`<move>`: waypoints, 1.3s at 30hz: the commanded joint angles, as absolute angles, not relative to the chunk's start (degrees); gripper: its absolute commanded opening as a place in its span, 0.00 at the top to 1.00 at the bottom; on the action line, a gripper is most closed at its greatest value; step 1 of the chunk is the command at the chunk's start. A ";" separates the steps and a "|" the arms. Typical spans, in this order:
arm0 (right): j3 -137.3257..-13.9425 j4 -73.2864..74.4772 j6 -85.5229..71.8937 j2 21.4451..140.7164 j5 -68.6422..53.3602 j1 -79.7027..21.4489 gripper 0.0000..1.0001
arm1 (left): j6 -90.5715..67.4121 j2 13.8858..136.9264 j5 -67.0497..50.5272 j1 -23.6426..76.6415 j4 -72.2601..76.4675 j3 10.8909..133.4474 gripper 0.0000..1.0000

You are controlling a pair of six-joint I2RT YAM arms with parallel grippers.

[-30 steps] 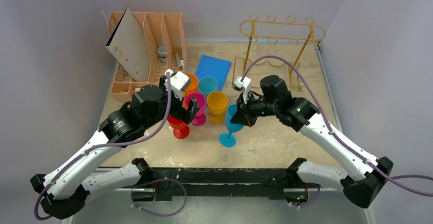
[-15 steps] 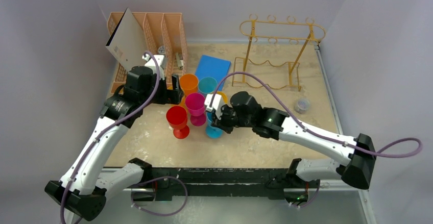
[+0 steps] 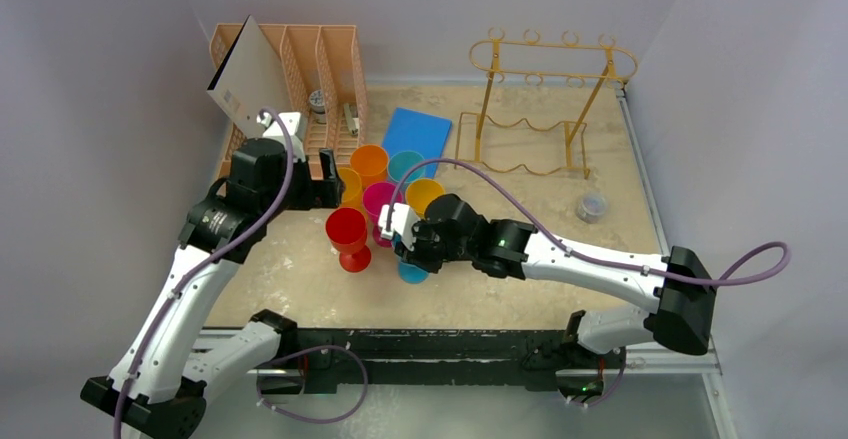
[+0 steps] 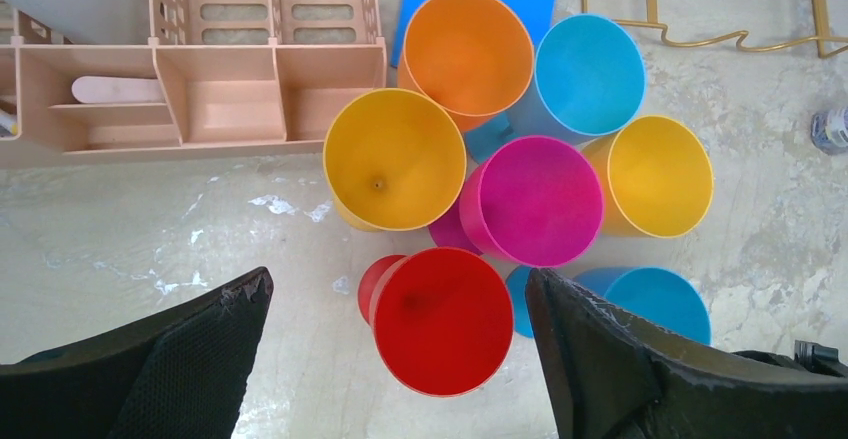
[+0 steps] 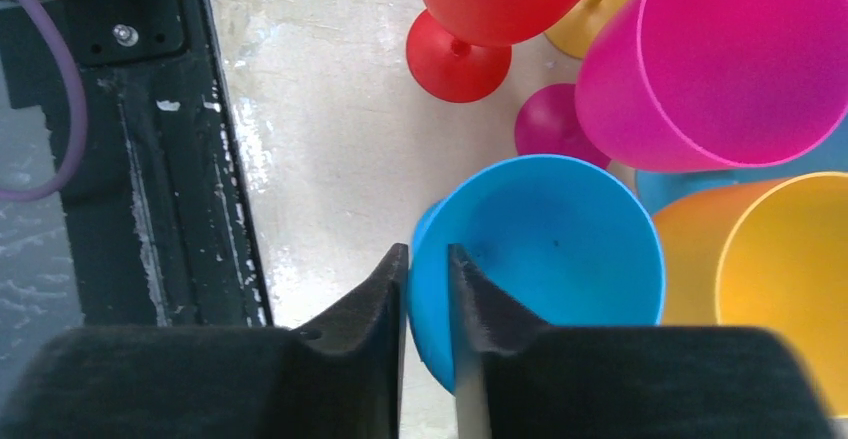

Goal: Take the wine glass off the wine glass rack
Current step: Place the wine glass at the center of the board, then reset both arms

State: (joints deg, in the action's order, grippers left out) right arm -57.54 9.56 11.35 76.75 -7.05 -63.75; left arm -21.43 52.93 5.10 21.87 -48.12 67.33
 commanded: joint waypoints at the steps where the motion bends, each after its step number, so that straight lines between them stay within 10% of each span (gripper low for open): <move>1: -59.75 7.69 12.25 75.79 -5.89 -63.94 0.69 | -20.40 52.59 6.23 21.53 -48.60 68.51 0.04; 13: -64.82 10.53 9.78 67.11 -3.95 -63.95 0.39 | -19.47 53.24 4.88 21.53 -48.67 69.28 0.04; 20: -73.96 24.84 8.71 69.67 17.75 -61.80 0.24 | -19.03 54.22 3.56 21.53 -48.86 70.18 0.03; 39: -77.13 42.56 -18.11 67.13 0.09 -21.17 0.01 | -19.39 52.82 4.61 21.53 -47.11 71.91 0.02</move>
State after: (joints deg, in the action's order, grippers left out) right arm -75.42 38.54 -13.21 67.09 3.31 -23.14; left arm -18.90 53.21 3.44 21.85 -48.31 70.11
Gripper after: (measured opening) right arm 0.987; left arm 0.976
